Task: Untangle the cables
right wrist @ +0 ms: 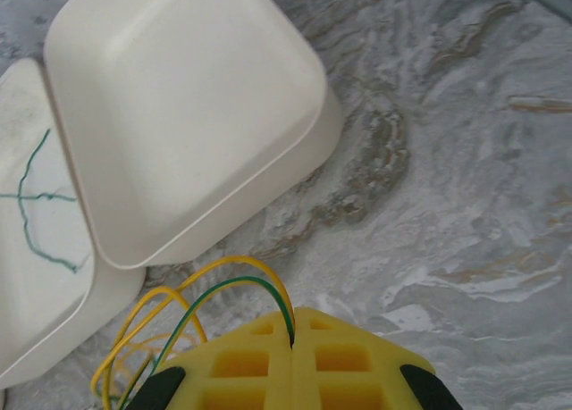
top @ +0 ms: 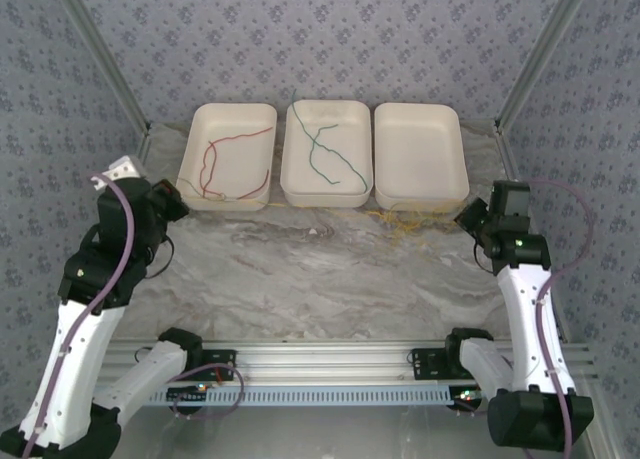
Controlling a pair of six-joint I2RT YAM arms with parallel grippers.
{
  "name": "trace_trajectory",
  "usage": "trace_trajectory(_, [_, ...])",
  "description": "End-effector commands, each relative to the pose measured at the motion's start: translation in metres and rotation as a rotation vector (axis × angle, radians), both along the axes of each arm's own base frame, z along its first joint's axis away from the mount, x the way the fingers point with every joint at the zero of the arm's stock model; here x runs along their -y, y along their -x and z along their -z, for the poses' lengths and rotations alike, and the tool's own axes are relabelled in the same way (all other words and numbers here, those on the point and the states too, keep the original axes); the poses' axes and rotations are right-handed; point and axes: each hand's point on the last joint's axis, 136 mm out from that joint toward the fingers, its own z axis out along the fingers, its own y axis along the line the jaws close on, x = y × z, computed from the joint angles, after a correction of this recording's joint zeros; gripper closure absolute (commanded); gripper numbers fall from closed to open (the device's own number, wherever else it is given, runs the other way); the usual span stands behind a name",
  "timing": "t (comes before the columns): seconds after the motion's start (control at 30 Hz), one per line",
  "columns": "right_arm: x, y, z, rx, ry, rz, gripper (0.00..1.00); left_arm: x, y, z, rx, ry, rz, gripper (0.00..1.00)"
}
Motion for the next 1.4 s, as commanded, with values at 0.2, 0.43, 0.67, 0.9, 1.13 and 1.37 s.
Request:
trace_trajectory(0.2, [-0.032, -0.004, 0.029, -0.078, 0.009, -0.102, 1.0, 0.036, -0.017, -0.031, 0.085, 0.11, 0.171, 1.0])
trace_trajectory(0.43, [-0.085, 0.004, 0.071, -0.146, -0.012, -0.251, 1.0, 0.105, -0.035, -0.057, 0.169, 0.267, 0.494, 1.0])
trace_trajectory(0.67, [-0.15, -0.004, 0.07, -0.095, -0.167, -0.51, 0.67, 0.133, -0.036, -0.08, 0.234, 0.372, 0.632, 1.0])
trace_trajectory(0.9, [-0.17, 0.005, 0.015, 0.034, -0.234, -0.595, 0.44, 0.163, -0.046, -0.083, 0.244, 0.434, 0.734, 1.0])
trace_trajectory(1.13, [-0.178, 0.018, -0.06, 0.237, -0.323, -0.628, 0.41, 0.213, -0.046, -0.089, 0.249, 0.39, 0.947, 1.0])
trace_trajectory(1.37, [-0.197, 0.015, -0.11, 0.359, -0.709, -0.523, 0.35, 0.254, -0.043, -0.069, 0.251, 0.319, 1.093, 1.0])
